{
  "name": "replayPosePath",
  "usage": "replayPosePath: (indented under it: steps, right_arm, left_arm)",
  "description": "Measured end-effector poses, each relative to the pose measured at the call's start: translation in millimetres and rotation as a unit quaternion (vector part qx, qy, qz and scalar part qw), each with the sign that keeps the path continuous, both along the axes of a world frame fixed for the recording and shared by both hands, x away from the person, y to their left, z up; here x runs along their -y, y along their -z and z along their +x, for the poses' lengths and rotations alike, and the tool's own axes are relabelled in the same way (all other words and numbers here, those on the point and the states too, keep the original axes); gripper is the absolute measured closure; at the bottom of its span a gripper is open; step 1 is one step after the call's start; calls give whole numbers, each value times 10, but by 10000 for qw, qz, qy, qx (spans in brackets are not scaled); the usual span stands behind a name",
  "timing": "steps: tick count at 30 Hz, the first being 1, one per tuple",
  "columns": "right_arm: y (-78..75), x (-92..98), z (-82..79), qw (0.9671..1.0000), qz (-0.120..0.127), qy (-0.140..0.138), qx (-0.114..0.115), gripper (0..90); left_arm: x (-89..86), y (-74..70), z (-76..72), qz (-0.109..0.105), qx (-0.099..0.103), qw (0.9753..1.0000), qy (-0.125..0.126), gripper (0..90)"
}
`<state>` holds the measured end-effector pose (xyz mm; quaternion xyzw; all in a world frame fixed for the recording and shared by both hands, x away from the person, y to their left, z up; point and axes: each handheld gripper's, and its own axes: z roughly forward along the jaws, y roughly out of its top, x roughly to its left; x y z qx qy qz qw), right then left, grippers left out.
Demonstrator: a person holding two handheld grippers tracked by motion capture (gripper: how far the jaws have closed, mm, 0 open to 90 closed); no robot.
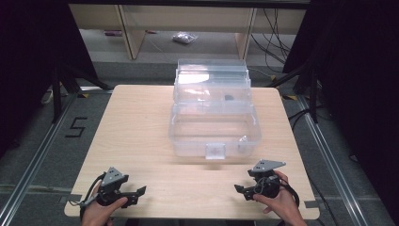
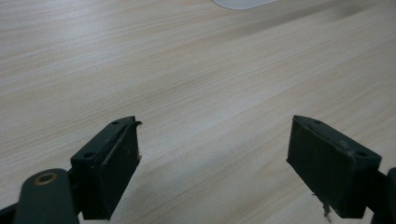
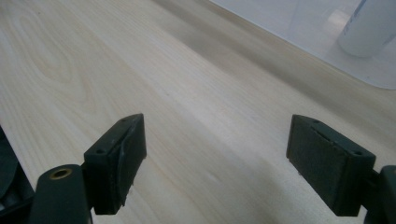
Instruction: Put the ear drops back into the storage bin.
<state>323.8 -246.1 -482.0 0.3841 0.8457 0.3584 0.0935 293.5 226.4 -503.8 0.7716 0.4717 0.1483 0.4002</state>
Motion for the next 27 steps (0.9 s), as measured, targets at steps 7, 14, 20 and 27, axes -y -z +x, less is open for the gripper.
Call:
replayPosePath:
  steps: [7, 14, 20, 27]
  right_arm:
    - [41, 37, -99, 9999, -75, -97, -5, 196]
    - [74, 81, -236, 9996, -95, 155, -204, 196]
    - [105, 100, -257, 9996, 8, 241, -140, 194]
    - [110, 148, -233, 9994, -14, 308, -128, 192]
  left_arm:
    - [2, 7, 1, -3, 36, 10000, -8, 159]
    - [0, 6, 1, 10, 49, 10000, 22, 158]
    - [-12, 7, 2, 79, 72, 9999, 95, 157]
    - [-13, 0, -2, 106, 62, 9999, 82, 157]
